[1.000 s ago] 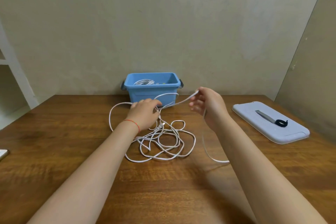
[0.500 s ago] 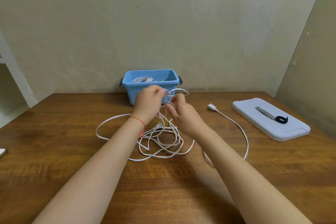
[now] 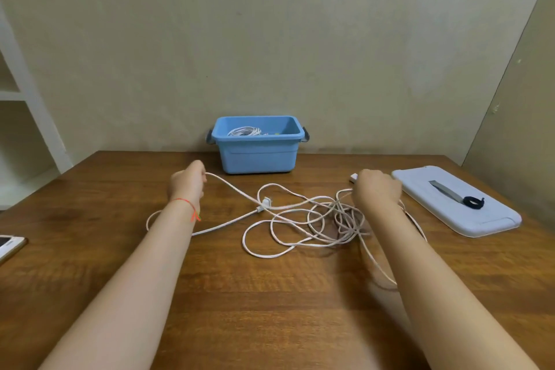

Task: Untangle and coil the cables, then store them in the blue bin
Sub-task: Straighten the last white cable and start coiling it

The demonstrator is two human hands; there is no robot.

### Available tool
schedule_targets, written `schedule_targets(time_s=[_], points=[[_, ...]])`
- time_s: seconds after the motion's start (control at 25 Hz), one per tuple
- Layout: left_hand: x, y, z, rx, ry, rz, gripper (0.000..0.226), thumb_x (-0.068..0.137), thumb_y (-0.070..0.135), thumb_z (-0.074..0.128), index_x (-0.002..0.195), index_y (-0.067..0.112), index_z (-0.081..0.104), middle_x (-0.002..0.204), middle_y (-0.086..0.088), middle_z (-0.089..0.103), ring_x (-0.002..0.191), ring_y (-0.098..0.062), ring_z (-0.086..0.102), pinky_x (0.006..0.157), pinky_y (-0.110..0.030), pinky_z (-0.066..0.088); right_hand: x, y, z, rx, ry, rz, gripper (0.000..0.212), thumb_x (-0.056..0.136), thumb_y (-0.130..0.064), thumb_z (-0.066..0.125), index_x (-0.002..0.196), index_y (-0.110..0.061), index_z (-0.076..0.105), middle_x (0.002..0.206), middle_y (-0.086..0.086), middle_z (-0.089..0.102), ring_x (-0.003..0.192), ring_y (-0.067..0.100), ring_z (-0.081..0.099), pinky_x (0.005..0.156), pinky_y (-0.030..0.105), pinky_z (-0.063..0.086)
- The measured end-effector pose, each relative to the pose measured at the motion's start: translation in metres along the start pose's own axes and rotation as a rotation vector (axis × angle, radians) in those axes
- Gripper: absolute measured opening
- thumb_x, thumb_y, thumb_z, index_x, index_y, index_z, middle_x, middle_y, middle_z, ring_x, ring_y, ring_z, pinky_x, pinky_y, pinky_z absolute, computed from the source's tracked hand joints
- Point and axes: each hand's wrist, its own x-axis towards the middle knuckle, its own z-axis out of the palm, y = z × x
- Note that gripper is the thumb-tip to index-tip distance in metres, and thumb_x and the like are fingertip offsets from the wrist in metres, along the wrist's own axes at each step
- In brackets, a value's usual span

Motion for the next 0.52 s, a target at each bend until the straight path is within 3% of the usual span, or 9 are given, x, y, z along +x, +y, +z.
schedule_targets(time_s=[0.12,0.2,0.32,0.4,0.44,0.52], points=[[-0.009,-0.001,0.013,0.169,-0.095,0.066,0.020,0.078,0.024,0.051,0.060,0.015,0.051,0.057,-0.001,0.047,0.055,-0.021,0.039,0.059,-0.030,0.034,-0.006,-0.030,-0.001,0.175,-0.159,-0.263,0.037,0.093,-0.008,0.044,0.123,-0.016,0.064,0.122,0.008,0.065,0.109,0.027,0.061,0.094,0.036,0.050],[-0.004,-0.001,0.011,0.349,-0.056,0.147,0.027,0.082,0.028,0.051,0.062,0.012,0.060,0.064,-0.004,0.060,0.062,-0.023,0.049,0.063,-0.031,0.037,-0.011,-0.041,0.005,0.173,-0.251,-0.330,0.034,0.094,-0.010,0.046,0.125,-0.016,0.060,0.124,0.009,0.060,0.108,0.027,0.059,0.093,0.039,0.052],[0.008,-0.007,-0.007,0.724,0.176,0.309,0.031,0.093,0.031,0.049,0.094,0.011,0.073,0.103,-0.013,0.069,0.094,-0.033,0.061,0.074,-0.034,0.042,-0.009,-0.032,0.018,0.122,-0.171,-0.221,0.031,0.096,-0.016,0.053,0.126,-0.009,0.053,0.123,0.012,0.053,0.112,0.030,0.055,0.085,0.036,0.051],[0.009,-0.013,-0.012,0.802,0.267,0.403,0.027,0.094,0.024,0.052,0.114,0.017,0.068,0.124,-0.012,0.061,0.115,-0.034,0.057,0.092,-0.038,0.041,-0.007,-0.028,0.020,0.164,-0.282,-0.164,0.026,0.098,-0.029,0.055,0.109,-0.007,0.061,0.097,0.009,0.062,0.090,0.026,0.063,0.066,0.031,0.048],[0.005,-0.015,-0.007,0.810,0.218,0.492,0.029,0.094,0.021,0.052,0.118,0.019,0.067,0.128,-0.010,0.058,0.118,-0.032,0.055,0.099,-0.038,0.038,-0.007,-0.029,0.019,0.185,-0.354,-0.162,0.032,0.097,-0.038,0.055,0.096,-0.008,0.064,0.083,0.006,0.064,0.078,0.023,0.063,0.061,0.029,0.046],[-0.009,-0.018,0.022,0.749,-0.049,0.685,0.030,0.093,0.017,0.052,0.118,0.021,0.069,0.129,-0.007,0.059,0.119,-0.027,0.055,0.103,-0.035,0.038,-0.009,-0.032,0.021,0.204,-0.430,-0.222,0.039,0.095,-0.048,0.057,0.084,-0.012,0.067,0.072,0.003,0.067,0.070,0.021,0.064,0.060,0.028,0.049]])
